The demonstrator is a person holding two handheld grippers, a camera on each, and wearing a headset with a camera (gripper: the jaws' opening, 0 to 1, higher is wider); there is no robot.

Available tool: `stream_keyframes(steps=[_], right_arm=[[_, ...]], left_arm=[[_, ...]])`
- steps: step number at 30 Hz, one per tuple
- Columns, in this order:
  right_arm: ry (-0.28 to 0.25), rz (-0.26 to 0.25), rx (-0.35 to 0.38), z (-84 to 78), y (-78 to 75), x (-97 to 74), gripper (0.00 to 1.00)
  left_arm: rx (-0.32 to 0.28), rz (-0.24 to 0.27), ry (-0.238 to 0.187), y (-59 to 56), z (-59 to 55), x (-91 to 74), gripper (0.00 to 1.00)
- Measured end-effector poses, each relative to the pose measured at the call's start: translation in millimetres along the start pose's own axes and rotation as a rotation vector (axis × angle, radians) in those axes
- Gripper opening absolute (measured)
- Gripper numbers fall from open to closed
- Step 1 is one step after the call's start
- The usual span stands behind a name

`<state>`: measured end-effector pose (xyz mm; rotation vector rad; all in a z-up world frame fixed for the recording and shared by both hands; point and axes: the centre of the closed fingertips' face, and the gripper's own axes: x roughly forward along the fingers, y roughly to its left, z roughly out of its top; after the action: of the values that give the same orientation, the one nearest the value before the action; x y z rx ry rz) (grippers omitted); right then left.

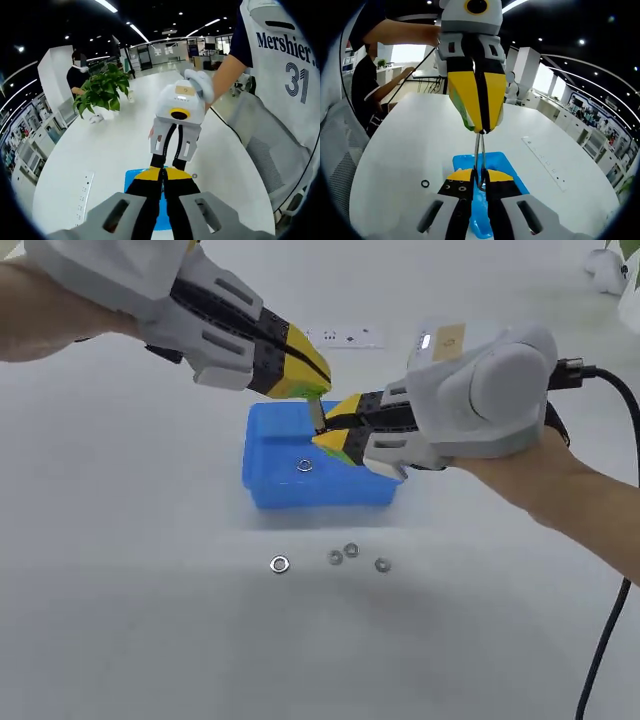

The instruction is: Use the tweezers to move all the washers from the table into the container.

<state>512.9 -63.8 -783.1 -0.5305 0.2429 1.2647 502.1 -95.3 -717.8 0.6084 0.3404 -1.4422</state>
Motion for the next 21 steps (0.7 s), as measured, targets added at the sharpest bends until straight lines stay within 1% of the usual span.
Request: stream_keyframes(steps=[2,3,6,12,16,18,19,20,21], right_arm=[[0.004,0.006,-0.003,-4.1,-0.9,5.5,0.10],[0.004,0.010,0.002,-6.0,-1.6,7.8,0.10],[0.015,0.012,0.009,-15.5,-6.3,15.7,0.10],[0.039,0.026,0.031,-33.2,-11.5,32.1,0.10],[0.052,0.034,0.052,-42.3,-12.3,39.4,0.10],[0.056,0.040,0.057,-44.9,-10.7,41.8,0.10],[0.060,0.043,0.057,-46.1,-10.0,42.6,0.10],[0.065,0.048,0.060,-51.3,-9.5,45.1,0.10],[0.065,0.045,0.059,-52.5,-9.9,45.7,0.10]], left_arm=[[-0.016,-0.001,-0.002,4.9,-7.5,1.2,0.05],[-0.019,-0.001,-0.003,5.5,-8.3,1.2,0.05],[-0.039,-0.002,-0.005,12.3,-19.7,4.6,0.05],[-0.068,0.001,0.003,22.3,-40.2,16.5,0.05],[-0.087,-0.001,0.016,25.5,-50.6,22.1,0.05],[-0.090,-0.004,0.020,25.9,-52.9,23.1,0.05],[-0.107,-0.009,0.021,25.1,-55.9,24.6,0.05],[-0.113,-0.011,0.023,25.4,-57.8,25.5,0.05],[-0.117,-0.010,0.021,25.2,-58.8,26.2,0.05]])
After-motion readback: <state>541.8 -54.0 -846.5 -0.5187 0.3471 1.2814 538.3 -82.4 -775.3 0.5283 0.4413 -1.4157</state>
